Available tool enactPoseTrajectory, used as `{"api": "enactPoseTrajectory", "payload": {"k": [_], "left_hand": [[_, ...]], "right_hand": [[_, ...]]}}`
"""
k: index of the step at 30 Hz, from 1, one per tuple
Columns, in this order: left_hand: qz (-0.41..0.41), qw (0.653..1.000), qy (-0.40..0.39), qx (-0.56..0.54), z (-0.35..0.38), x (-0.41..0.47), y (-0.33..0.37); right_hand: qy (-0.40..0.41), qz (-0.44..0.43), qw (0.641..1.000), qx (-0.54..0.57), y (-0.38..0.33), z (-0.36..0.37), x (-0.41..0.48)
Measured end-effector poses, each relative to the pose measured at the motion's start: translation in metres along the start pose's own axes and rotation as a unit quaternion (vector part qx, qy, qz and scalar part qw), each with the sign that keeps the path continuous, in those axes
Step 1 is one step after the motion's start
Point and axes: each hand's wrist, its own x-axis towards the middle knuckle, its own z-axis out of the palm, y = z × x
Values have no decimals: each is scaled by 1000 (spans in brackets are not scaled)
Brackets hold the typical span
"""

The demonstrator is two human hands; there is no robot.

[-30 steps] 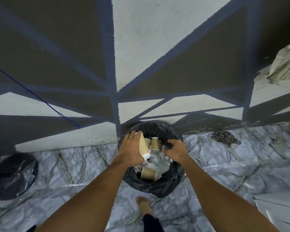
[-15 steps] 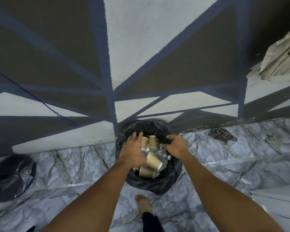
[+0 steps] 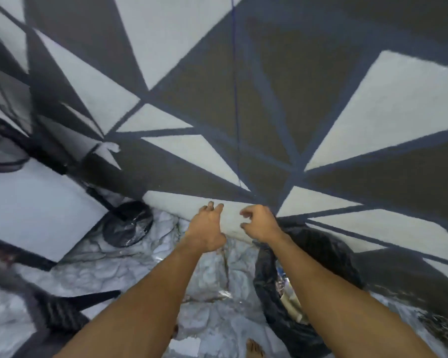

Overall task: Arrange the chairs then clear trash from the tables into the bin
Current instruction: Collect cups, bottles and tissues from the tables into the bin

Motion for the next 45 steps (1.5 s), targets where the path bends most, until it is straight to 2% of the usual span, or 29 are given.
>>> {"api": "enactPoseTrajectory", "payload": {"k": [6,11,13,18,24,29,36,41,45], "left_hand": [[-114,989,96,-16,-55,-115,-138],[-233,961,140,-55,-87,-248,-238],[-280,943,169,-65,-95,-308,-273],[-418,861,267,-114,-99,-453,-339],[-572,757,290,-124,-80,-600,-394],[-644,681,325,-124,-65,-689,-433],[-735,575,333,-134,-52,-778,-482],[-780,514,323,-154,-34,-833,-497],[-801,486,305,-173,-15,-866,-515]], "right_hand": [[-70,-158,984,-46,-171,105,-31],[-143,-255,953,-77,-288,205,-92],[-178,-309,930,-92,-333,248,-122],[-268,-418,861,-110,-429,355,-204],[-377,-507,765,-125,-503,480,-305],[-446,-552,692,-132,-550,567,-371],[-510,-598,601,-146,-608,670,-427],[-548,-590,571,-158,-624,716,-466],[-553,-581,570,-177,-628,747,-483]]}}
